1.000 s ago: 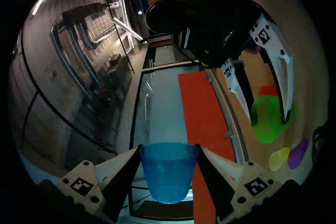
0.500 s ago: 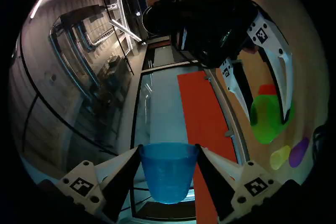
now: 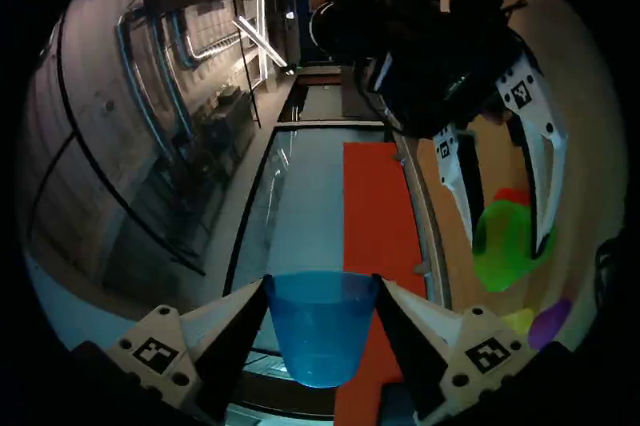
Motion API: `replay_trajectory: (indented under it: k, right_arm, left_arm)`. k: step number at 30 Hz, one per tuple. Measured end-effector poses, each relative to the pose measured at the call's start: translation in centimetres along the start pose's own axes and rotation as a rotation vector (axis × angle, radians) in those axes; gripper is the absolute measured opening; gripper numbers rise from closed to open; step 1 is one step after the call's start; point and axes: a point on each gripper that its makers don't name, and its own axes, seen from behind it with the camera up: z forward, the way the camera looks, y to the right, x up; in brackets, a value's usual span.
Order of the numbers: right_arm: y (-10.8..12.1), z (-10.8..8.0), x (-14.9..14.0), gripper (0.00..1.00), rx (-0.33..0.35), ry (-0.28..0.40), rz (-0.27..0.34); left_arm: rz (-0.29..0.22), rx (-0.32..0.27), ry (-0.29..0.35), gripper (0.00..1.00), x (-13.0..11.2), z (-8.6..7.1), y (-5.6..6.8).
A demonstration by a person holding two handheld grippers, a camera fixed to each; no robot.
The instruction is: Pour water
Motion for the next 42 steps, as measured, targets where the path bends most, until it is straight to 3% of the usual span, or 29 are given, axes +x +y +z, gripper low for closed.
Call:
replay_trajectory:
  k: [15,21,29,35,42]
  right_arm:
    - [0.4,-0.4,0.5,0.92,-0.010,0.010,0.007]
    - [0.4,-0.6,0.8,0.93,-0.011,0.014,0.008]
    - [0.3,-0.6,1.0,0.93,-0.011,0.019,0.012]
    - [0.2,-0.7,1.0,0.92,-0.012,0.023,0.016]
    - [0.1,-0.8,1.3,0.92,-0.010,0.026,0.018]
  left_arm:
    - [-0.470,-0.030,-0.031,0.89,-2.3,0.0,0.3]
    - [-0.660,-0.031,-0.067,0.89,-3.4,-0.1,-0.3]
    - [-0.922,-0.051,-0.119,0.89,-5.2,0.2,0.4]
    - [-1.065,-0.065,-0.162,0.89,-6.5,0.2,0.9]
    - [-1.158,-0.080,-0.183,0.89,-7.2,-0.1,1.2]
